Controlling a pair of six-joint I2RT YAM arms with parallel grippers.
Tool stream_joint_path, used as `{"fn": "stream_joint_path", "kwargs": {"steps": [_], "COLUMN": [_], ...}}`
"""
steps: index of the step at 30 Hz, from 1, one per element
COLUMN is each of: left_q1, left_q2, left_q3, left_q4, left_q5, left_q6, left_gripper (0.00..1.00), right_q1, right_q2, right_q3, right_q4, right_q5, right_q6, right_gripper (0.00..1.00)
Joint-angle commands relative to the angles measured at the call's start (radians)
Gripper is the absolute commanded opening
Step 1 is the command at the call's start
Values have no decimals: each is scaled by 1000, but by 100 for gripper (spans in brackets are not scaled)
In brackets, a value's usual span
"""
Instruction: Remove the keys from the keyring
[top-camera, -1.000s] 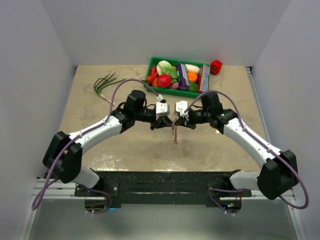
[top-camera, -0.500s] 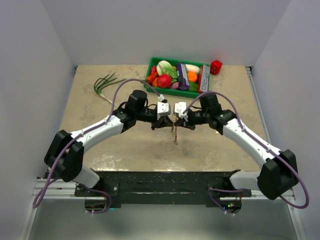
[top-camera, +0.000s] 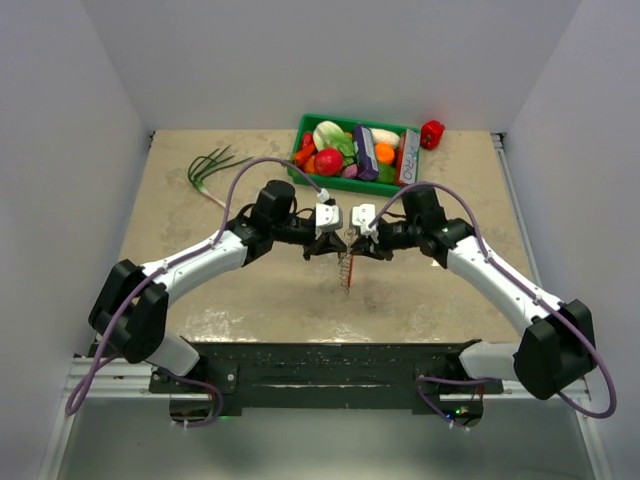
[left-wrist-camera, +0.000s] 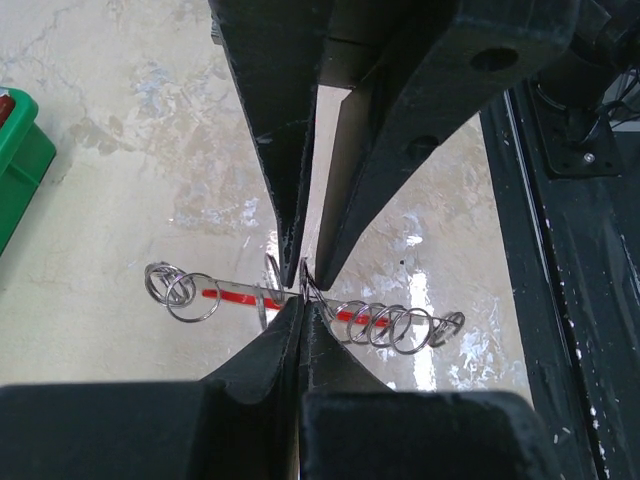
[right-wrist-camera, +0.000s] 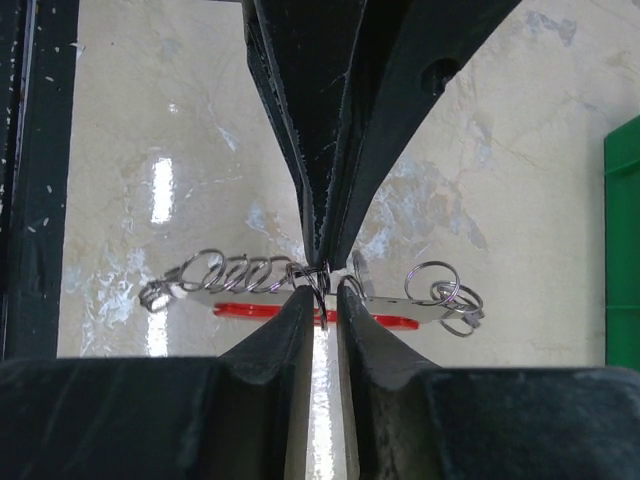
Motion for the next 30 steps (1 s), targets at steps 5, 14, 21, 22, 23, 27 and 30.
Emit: {"fn": "stream_joint_path", "kwargs": {"steps": [5, 14, 21, 22, 23, 27, 30], "left_q1": [-2, 1, 4, 5, 4, 16, 45], "left_q2": [-36, -41, -35, -33, -33, -39, -71], "left_q3": [35, 31, 43, 52, 55, 57, 23], "left_q4": [5, -1, 3, 0, -4, -50, -55], "left_q5": [47, 43, 61, 61, 58, 20, 21], "left_q6": [15, 18, 5, 5, 12, 38, 49], "left_gripper": [0, 0, 0, 0, 0, 0, 0], "right_q1": [-107, -110, -114, -115, -114, -114, -115], "right_q2": [2, 14, 71, 77, 83, 161, 255], "right_q3": [95, 87, 133, 138, 130, 116, 101], "right_q4": [-130, -142, -213, -213, -204, -215, -202], "right_q5": [-158, -160, -258, -258, -243, -103, 54], "right_q6": [-87, -84, -99, -98, -90, -148, -163], "right_gripper": [25, 26, 29, 30, 31, 36, 41]}}
